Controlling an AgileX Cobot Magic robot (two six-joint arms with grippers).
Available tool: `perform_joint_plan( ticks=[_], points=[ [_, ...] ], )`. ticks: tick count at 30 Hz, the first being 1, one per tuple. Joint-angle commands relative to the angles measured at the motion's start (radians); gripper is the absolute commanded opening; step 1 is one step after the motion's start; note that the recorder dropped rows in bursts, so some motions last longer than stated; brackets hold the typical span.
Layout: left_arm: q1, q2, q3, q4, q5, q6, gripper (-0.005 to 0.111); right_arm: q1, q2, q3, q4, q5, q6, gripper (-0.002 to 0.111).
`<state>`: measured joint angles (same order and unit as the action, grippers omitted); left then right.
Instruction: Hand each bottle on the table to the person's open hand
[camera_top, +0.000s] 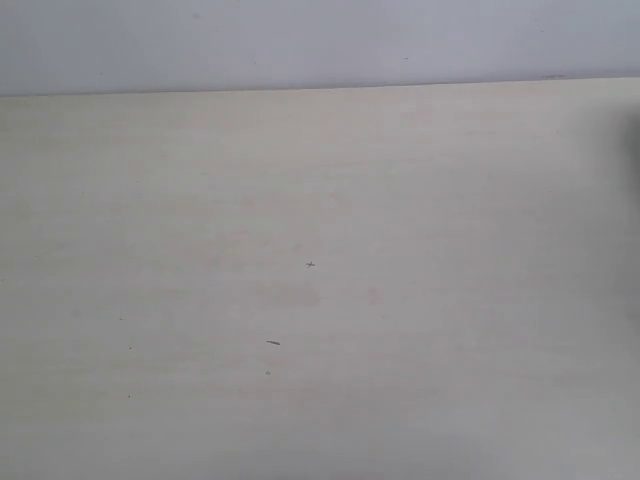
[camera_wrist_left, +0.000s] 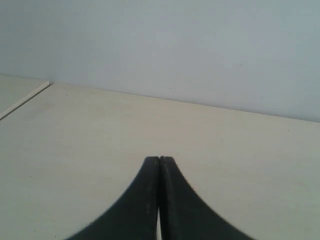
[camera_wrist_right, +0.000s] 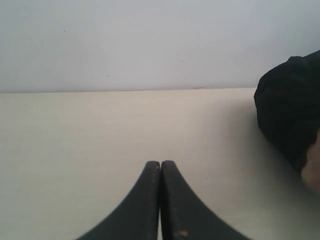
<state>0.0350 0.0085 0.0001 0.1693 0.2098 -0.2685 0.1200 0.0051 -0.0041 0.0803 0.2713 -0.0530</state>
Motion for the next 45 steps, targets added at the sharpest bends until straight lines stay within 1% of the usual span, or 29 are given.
perform_joint_plan(
  ticks=[1,39,45],
  points=[
    [0.002,-0.009,0.000,0.001,0.024,-0.002,0.000,-0.005,-0.005,0.004,-0.006,-0.005,0.003,0.000],
    [-0.001,-0.009,0.000,0.001,0.042,-0.002,0.000,-0.005,-0.005,0.004,-0.006,-0.005,0.003,0.000],
    [-0.103,-0.009,0.000,0.001,0.042,0.001,0.000,-0.005,-0.005,0.004,-0.006,-0.005,0.003,0.000]
  ],
)
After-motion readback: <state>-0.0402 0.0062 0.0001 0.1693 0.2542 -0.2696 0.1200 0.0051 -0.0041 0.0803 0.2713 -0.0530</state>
